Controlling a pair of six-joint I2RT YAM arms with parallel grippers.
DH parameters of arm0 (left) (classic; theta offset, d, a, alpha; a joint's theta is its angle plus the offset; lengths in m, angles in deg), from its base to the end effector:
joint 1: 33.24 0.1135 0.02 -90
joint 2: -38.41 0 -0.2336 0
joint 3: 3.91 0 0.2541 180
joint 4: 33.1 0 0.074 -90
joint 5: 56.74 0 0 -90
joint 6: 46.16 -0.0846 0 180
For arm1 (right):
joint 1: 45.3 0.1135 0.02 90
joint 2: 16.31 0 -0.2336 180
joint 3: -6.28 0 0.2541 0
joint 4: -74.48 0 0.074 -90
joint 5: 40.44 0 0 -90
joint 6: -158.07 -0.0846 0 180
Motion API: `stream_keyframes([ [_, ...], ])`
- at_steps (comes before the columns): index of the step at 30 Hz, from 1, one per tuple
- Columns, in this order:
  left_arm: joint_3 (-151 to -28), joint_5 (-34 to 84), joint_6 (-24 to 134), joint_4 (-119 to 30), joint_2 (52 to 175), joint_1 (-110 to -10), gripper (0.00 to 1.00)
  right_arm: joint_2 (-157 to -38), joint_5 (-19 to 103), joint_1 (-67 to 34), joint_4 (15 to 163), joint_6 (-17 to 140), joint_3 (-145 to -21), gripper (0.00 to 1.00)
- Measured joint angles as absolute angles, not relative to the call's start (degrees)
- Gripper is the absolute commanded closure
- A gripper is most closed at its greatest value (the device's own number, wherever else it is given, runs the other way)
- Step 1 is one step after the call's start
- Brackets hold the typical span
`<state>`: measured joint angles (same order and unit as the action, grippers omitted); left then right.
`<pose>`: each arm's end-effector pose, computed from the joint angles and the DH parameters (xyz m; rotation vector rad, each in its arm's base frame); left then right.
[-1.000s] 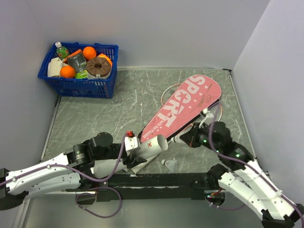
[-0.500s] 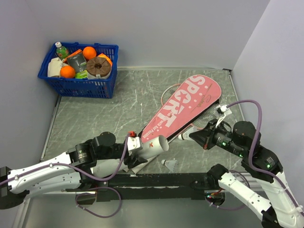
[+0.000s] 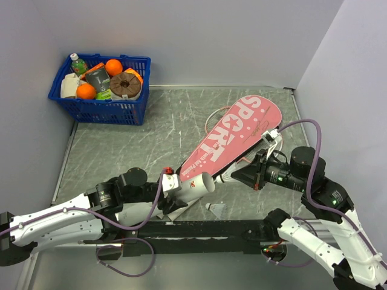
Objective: Pack up the badminton gear
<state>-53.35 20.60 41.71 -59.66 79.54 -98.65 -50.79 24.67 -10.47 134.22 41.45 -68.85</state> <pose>0.0847 -0.2297 0.2549 1.2402 1.5672 -0.9439 0.1132 0.1221 0.3620 -0.4601 1.9870 1.1153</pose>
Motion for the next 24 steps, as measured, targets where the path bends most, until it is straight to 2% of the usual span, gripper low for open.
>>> stream_keyframes([
  [8,-53.4,20.6,41.7,-59.7,79.5,-98.6,0.99,-52.3,23.5,-7.1,130.1,39.9,-68.5,1.0],
  [24,-53.4,20.6,41.7,-60.0,79.5,-98.6,0.99,-59.8,23.7,2.2,116.8,35.4,-59.8,1.0],
])
